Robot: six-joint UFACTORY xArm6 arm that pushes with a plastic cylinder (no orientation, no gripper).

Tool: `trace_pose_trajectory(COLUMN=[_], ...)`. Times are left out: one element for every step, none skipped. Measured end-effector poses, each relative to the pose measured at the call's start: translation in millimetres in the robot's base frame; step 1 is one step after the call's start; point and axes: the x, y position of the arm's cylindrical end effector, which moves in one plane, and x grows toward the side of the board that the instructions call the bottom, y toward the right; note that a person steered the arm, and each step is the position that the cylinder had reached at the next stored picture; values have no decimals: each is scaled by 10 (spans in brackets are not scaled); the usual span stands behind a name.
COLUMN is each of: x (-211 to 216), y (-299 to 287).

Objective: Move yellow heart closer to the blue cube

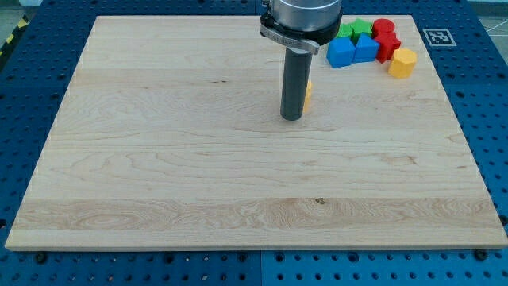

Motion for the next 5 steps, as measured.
trace_pose_trajectory(x=[-17, -376, -480, -498, -585], y=[-3, 382, 473, 521, 749])
